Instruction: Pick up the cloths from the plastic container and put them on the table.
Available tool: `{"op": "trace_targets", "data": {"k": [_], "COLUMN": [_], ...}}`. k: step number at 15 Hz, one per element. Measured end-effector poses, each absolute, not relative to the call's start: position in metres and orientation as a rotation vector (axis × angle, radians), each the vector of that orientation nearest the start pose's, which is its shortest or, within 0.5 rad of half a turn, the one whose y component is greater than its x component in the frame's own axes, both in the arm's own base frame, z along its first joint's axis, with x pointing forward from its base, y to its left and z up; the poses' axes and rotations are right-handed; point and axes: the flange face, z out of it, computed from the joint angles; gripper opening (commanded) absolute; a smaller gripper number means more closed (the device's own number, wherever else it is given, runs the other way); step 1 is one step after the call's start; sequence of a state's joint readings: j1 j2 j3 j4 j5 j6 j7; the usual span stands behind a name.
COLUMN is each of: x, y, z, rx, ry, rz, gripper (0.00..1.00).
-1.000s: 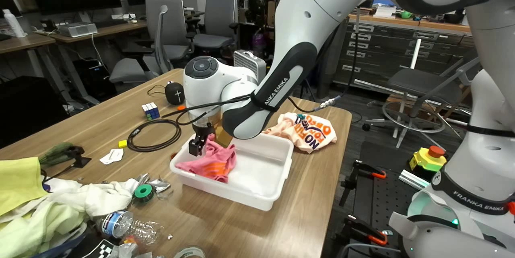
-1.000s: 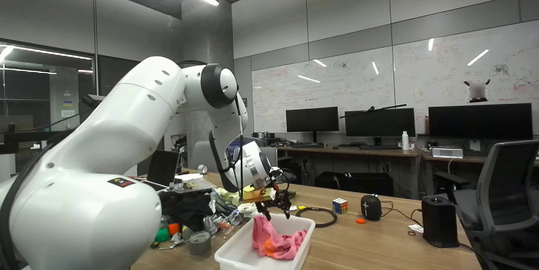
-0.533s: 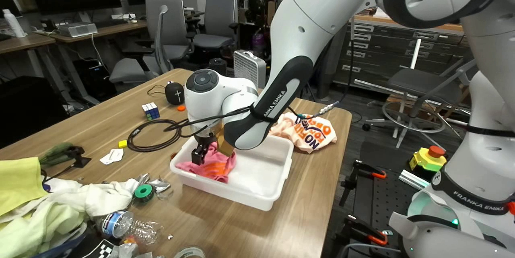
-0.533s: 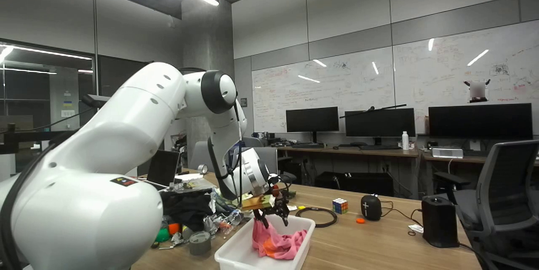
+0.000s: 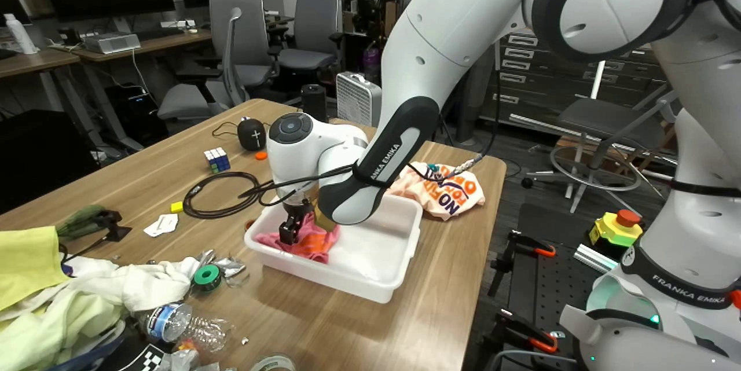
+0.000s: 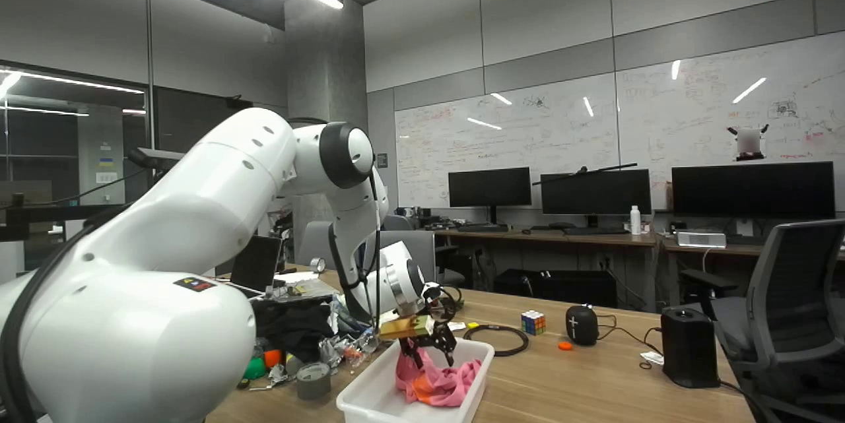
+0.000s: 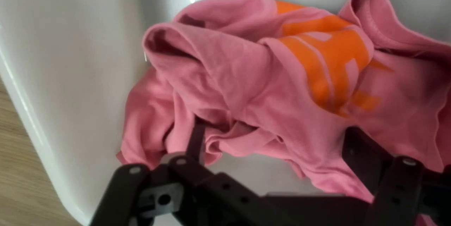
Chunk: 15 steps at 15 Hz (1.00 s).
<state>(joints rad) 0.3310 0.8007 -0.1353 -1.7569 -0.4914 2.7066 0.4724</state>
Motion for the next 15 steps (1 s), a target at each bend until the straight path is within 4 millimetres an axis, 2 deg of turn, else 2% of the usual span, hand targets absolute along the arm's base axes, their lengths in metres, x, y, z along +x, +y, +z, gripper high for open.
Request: {"op": "trace_targets", "data": {"k": [15], "x": [0.653], "y": [0.153], "z": [0.102], "rx": [-3.325], "ry": [-0.334], "rz": [-0.323], "gripper": [1.0]}}
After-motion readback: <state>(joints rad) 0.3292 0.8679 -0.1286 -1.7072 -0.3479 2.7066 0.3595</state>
